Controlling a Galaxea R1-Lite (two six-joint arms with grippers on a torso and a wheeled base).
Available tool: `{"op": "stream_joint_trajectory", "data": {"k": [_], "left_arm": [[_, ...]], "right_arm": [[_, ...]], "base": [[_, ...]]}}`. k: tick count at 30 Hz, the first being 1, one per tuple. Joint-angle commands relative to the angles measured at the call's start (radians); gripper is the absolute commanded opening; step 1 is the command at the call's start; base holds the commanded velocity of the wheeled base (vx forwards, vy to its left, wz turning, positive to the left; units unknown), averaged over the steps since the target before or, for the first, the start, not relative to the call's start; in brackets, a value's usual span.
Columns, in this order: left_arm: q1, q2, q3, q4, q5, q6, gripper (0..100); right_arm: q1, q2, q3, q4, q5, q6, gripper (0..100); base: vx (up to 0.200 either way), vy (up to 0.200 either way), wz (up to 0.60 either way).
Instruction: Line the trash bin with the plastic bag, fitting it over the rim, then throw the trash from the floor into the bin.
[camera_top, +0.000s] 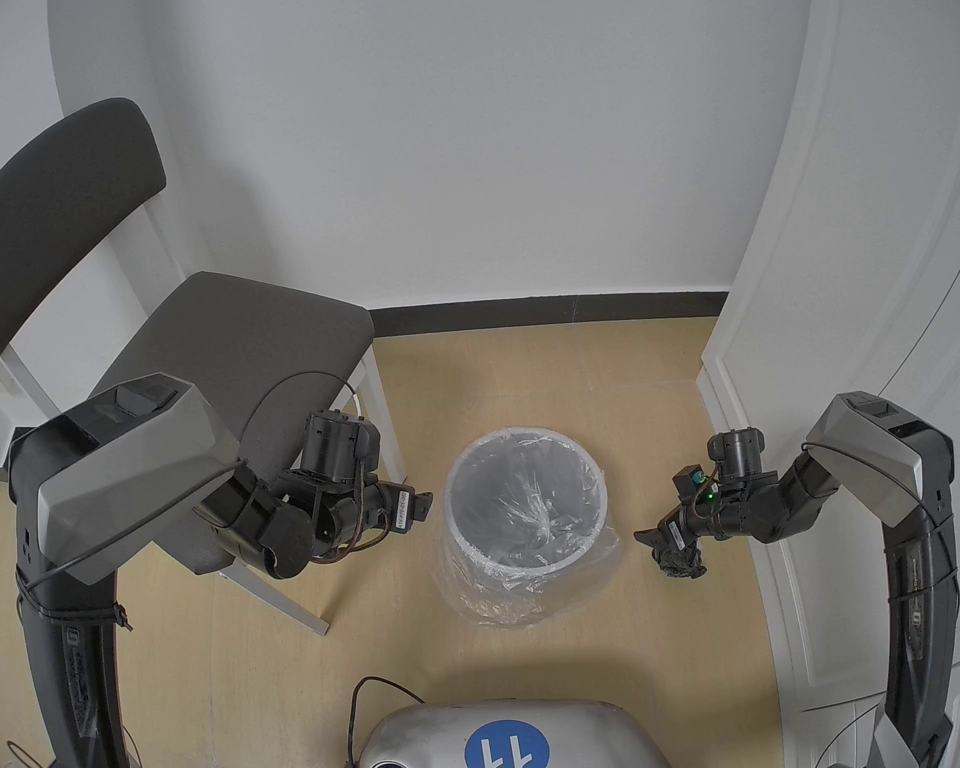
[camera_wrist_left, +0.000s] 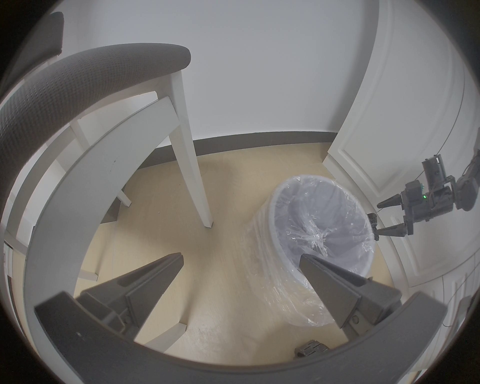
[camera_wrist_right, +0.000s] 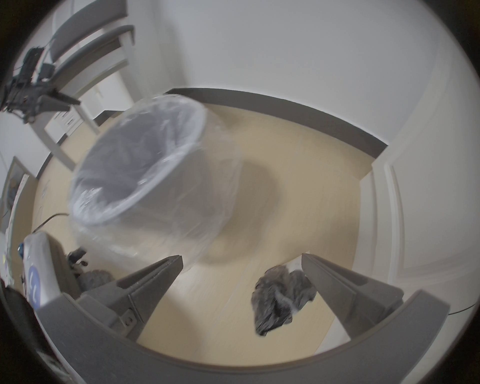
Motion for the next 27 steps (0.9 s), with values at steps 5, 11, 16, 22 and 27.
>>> {"op": "stream_joint_trajectory", "data": {"k": [5, 11, 16, 22, 27], "left_arm": [[-0.003, 0.004, 0.004, -0.002, 0.000, -0.002, 100], [0.000, 0.007, -0.002, 0.000, -0.001, 0.000, 100], [-0.001, 0.007, -0.001, -0.002, -0.001, -0.002, 100], [0.002, 0.009, -0.002, -0.002, -0.001, -0.002, 100], [0.003, 0.014, -0.005, 0.000, -0.001, -0.002, 100]], "right_arm": [[0.071, 0.009, 0.038, -0.035, 0.028, -0.037, 100], [0.083, 0.045, -0.072, 0.047, 0.058, -0.037, 100], [0.087, 0.081, -0.178, 0.156, 0.058, -0.042, 100], [0.088, 0.119, -0.341, 0.399, 0.058, -0.083, 100], [0.088, 0.214, -0.499, 0.445, 0.040, -0.126, 100]], "base": [[0.000, 0.000, 0.00], [0.000, 0.000, 0.00], [0.000, 0.000, 0.00], [0.000, 0.000, 0.00], [0.000, 0.000, 0.00]]}}
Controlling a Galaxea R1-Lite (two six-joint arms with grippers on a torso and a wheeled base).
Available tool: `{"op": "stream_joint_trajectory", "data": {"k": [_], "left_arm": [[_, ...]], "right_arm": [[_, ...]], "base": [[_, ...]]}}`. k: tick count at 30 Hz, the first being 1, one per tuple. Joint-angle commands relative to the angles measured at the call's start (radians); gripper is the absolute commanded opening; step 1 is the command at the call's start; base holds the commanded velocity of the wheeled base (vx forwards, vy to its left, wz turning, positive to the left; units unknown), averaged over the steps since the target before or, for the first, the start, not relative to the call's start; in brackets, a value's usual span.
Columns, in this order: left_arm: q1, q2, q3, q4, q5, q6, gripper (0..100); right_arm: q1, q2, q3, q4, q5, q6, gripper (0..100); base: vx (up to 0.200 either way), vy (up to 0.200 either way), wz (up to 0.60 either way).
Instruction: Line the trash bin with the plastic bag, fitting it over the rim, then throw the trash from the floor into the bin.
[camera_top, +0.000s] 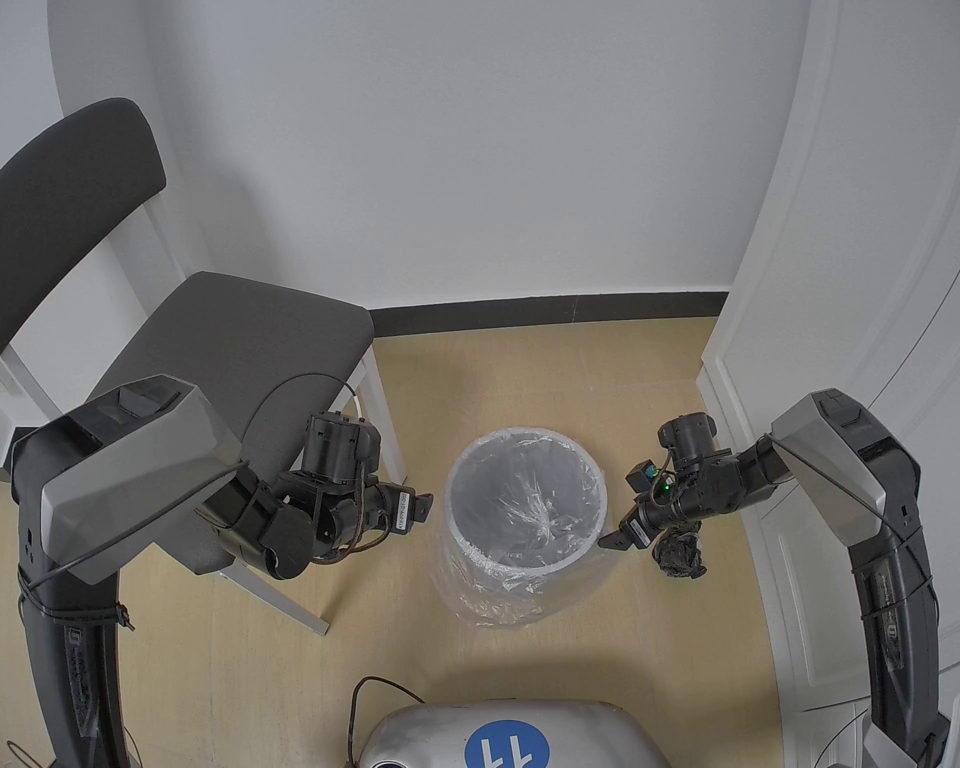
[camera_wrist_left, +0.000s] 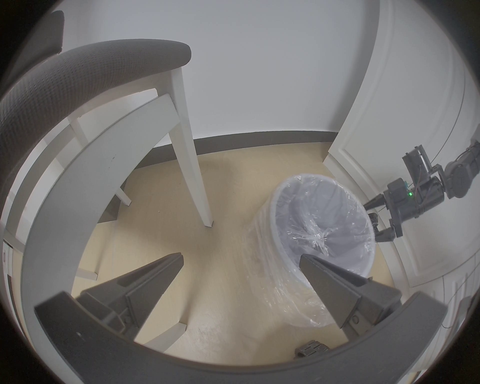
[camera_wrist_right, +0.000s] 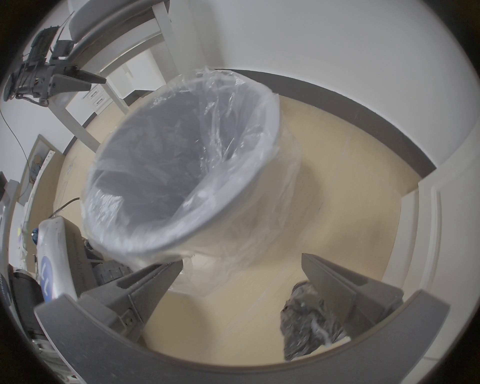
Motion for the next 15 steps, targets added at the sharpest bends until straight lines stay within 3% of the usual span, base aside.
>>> {"op": "stream_joint_trajectory", "data": {"k": [1, 4, 15], "left_arm": [[0.004, 0.006, -0.004, -0.001, 0.000, 0.000, 100], [0.004, 0.006, -0.004, -0.001, -0.001, 0.000, 100], [0.002, 0.021, -0.007, -0.016, -0.001, 0.000, 100]], "right_arm": [[-0.007, 0.144, -0.187, 0.041, -0.026, -0.064, 100], [-0.017, 0.207, -0.255, 0.043, -0.043, -0.104, 100], [-0.022, 0.266, -0.330, 0.032, -0.029, -0.090, 100]], "base": [[0.000, 0.000, 0.00], [0.000, 0.000, 0.00], [0.000, 0.000, 0.00]]}}
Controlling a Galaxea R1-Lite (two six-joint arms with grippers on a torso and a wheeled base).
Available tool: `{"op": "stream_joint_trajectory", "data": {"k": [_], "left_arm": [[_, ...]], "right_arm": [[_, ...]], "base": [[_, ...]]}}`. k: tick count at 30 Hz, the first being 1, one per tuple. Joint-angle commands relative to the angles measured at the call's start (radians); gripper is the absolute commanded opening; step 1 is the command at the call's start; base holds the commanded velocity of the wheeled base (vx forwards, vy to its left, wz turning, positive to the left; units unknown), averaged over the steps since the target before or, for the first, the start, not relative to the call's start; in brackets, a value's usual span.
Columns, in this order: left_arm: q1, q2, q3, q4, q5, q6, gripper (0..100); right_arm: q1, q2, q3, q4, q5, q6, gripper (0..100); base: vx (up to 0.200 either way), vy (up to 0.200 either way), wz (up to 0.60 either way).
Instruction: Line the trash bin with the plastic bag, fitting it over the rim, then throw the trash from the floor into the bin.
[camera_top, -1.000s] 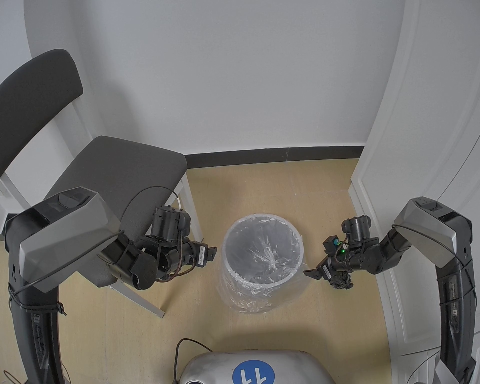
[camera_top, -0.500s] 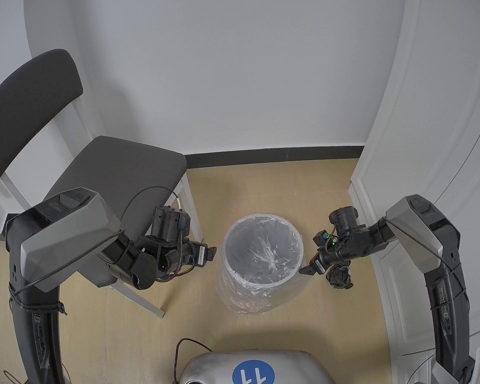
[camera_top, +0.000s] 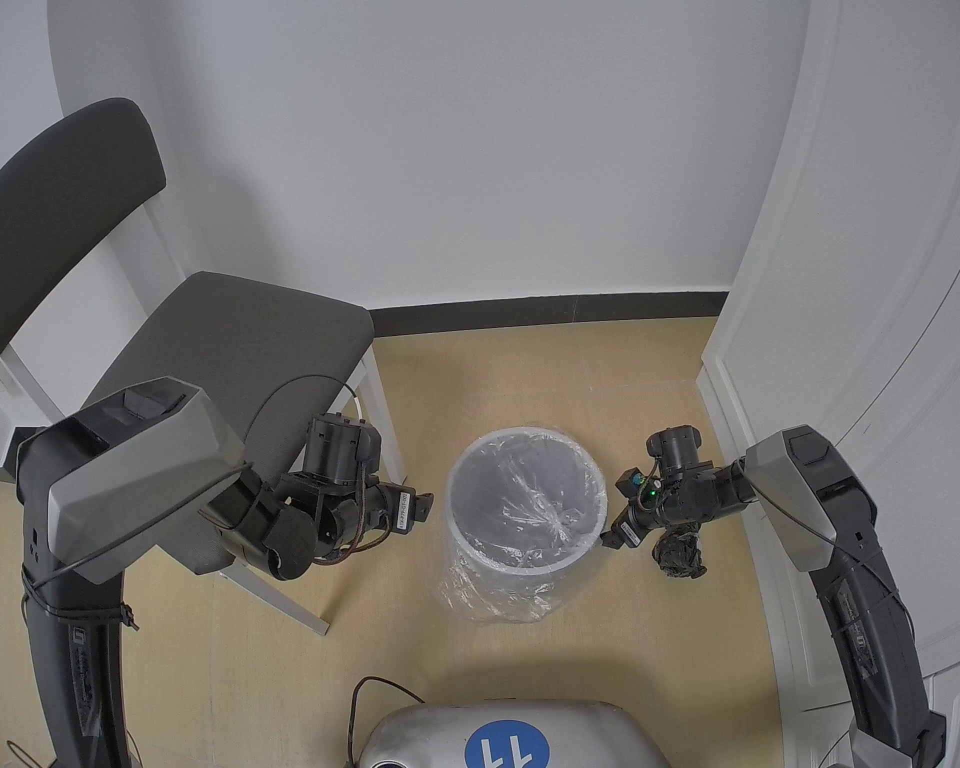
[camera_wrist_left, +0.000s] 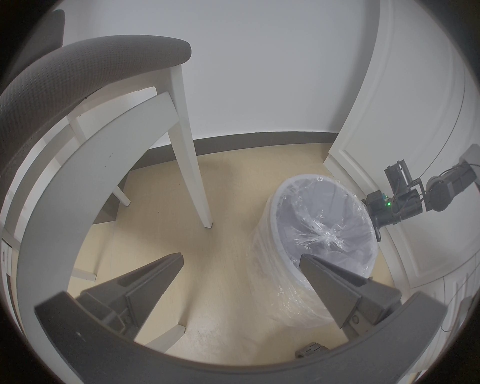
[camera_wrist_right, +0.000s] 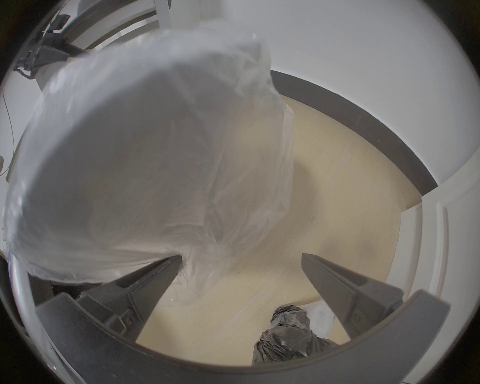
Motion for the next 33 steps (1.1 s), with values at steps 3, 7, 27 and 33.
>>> {"op": "stream_joint_trajectory", "data": {"k": [3, 7, 27, 33], "left_arm": [[-0.001, 0.007, 0.001, -0.010, 0.002, 0.002, 100], [-0.001, 0.005, 0.003, -0.010, 0.002, 0.002, 100], [-0.031, -0.130, 0.115, -0.010, -0.007, -0.001, 100], [-0.044, -0.182, 0.153, -0.010, -0.009, -0.008, 100]], "right_arm": [[0.001, 0.026, 0.001, -0.052, 0.006, 0.023, 100], [0.011, -0.023, 0.080, -0.165, 0.009, 0.108, 100], [-0.043, -0.679, 1.157, -0.770, 0.012, 0.338, 100], [-0.058, -0.714, 1.284, -0.928, -0.048, 0.525, 100]], "base": [[0.000, 0.000, 0.00], [0.000, 0.000, 0.00], [0.000, 0.000, 0.00], [0.000, 0.000, 0.00]]}}
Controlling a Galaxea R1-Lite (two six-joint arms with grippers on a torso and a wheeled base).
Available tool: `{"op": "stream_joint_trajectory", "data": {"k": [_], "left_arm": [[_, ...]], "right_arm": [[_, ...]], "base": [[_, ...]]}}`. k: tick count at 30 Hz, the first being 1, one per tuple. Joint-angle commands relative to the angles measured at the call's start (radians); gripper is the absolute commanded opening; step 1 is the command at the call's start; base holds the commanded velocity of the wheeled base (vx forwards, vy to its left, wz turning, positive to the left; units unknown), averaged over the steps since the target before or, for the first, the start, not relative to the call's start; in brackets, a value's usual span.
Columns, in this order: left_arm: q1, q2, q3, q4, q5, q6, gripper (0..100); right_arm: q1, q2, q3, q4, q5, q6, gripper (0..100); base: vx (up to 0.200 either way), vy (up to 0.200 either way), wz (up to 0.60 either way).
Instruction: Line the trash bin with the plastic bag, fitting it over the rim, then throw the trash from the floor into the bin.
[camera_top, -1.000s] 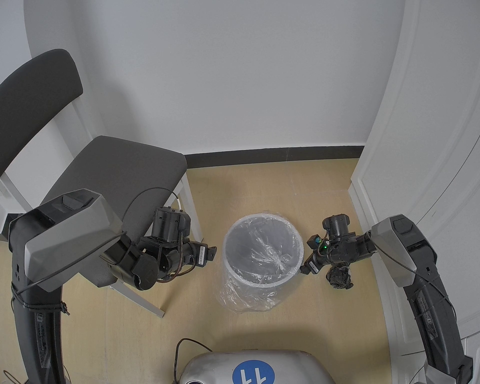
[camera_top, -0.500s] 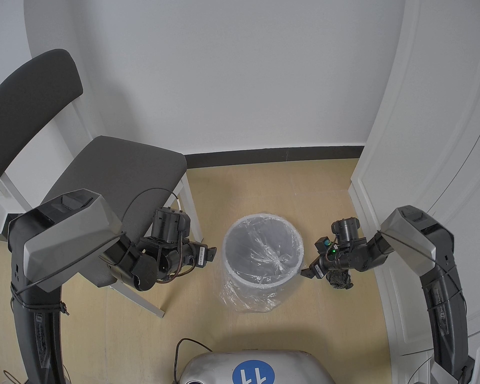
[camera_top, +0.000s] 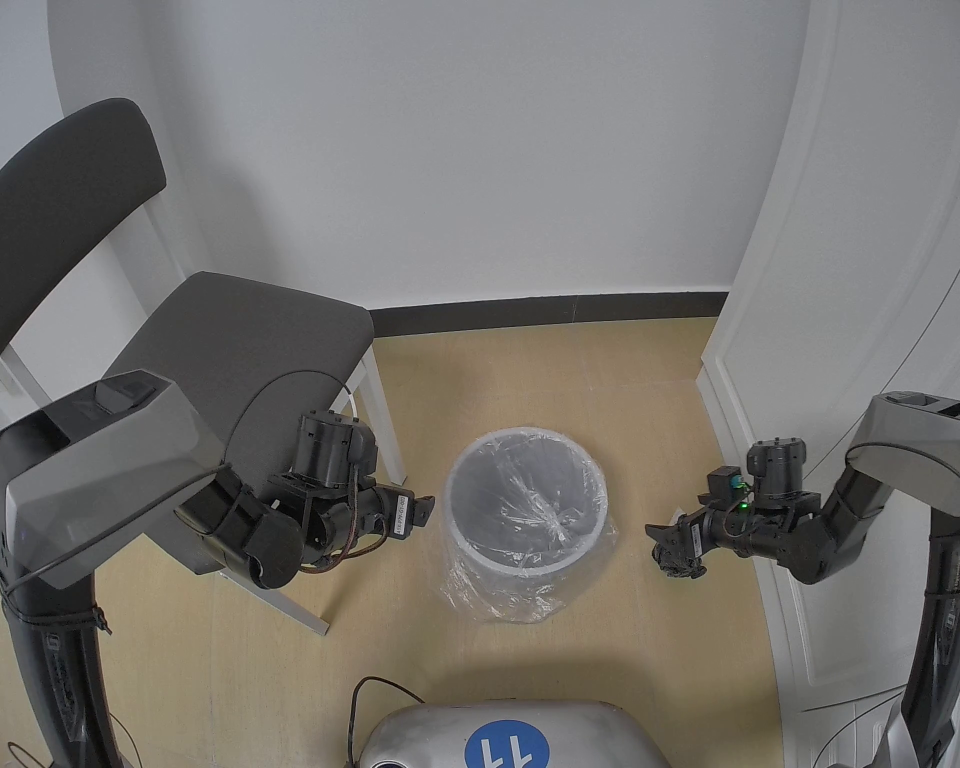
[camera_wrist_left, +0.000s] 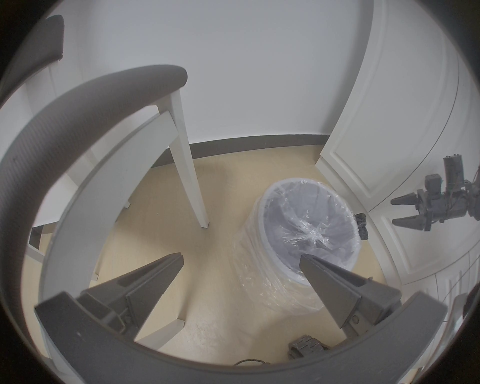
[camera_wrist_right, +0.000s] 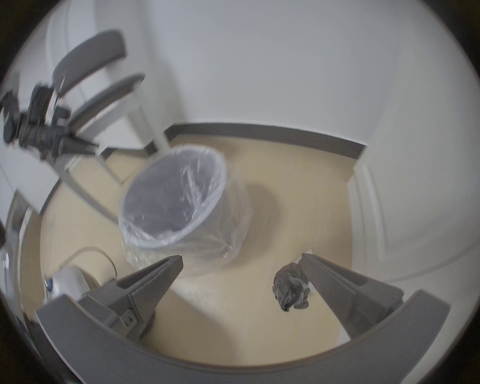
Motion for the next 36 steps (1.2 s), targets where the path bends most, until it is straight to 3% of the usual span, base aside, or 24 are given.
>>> {"op": "stream_joint_trajectory", "data": {"k": [1, 3, 7, 8, 9, 10, 11, 14, 21, 22, 24, 26, 31, 36], "left_arm": [[-0.023, -0.114, 0.078, -0.001, -0.002, -0.011, 100], [-0.023, -0.126, 0.093, -0.001, -0.002, -0.020, 100], [-0.023, -0.151, 0.127, -0.010, 0.001, -0.061, 100], [-0.023, -0.151, 0.128, -0.010, 0.001, -0.063, 100], [-0.020, -0.166, 0.142, -0.017, 0.001, -0.078, 100], [-0.020, -0.166, 0.142, -0.017, 0.001, -0.078, 100], [-0.015, -0.191, 0.164, -0.030, 0.003, -0.095, 100], [-0.012, -0.208, 0.185, -0.056, 0.003, -0.109, 100], [0.002, -0.197, 0.213, -0.107, 0.009, -0.118, 100], [0.009, -0.183, 0.210, -0.112, 0.006, -0.117, 100], [0.012, -0.176, 0.207, -0.112, 0.006, -0.117, 100], [0.014, -0.153, 0.199, -0.113, 0.006, -0.113, 100], [0.012, -0.122, 0.190, -0.113, 0.009, -0.109, 100], [0.012, -0.119, 0.188, -0.115, 0.010, -0.107, 100]], "right_arm": [[-0.025, -0.145, 0.174, -0.110, -0.075, 0.231, 100], [-0.043, -0.131, 0.157, -0.078, -0.104, 0.292, 100], [-0.074, -0.085, 0.029, 0.209, -0.138, 0.383, 100], [-0.074, -0.082, 0.023, 0.225, -0.138, 0.387, 100], [-0.080, -0.047, -0.064, 0.381, -0.144, 0.427, 100], [-0.080, -0.047, -0.064, 0.381, -0.144, 0.427, 100], [-0.087, 0.010, -0.208, 0.531, -0.152, 0.482, 100], [-0.089, 0.134, -0.377, 0.590, -0.167, 0.562, 100], [-0.115, 0.349, -0.692, 0.689, -0.219, 0.502, 100], [-0.123, 0.399, -0.834, 0.803, -0.219, 0.495, 100], [-0.124, 0.425, -0.885, 0.835, -0.219, 0.495, 100], [-0.137, 0.513, -1.040, 0.889, -0.224, 0.499, 100], [-0.160, 0.597, -1.179, 0.903, -0.238, 0.504, 100], [-0.144, 0.620, -1.204, 0.924, -0.238, 0.514, 100]], "base": [[0.000, 0.000, 0.00], [0.000, 0.000, 0.00], [0.000, 0.000, 0.00], [0.000, 0.000, 0.00], [0.000, 0.000, 0.00], [0.000, 0.000, 0.00], [0.000, 0.000, 0.00], [0.000, 0.000, 0.00], [0.000, 0.000, 0.00], [0.000, 0.000, 0.00], [0.000, 0.000, 0.00], [0.000, 0.000, 0.00], [0.000, 0.000, 0.00], [0.000, 0.000, 0.00]]}}
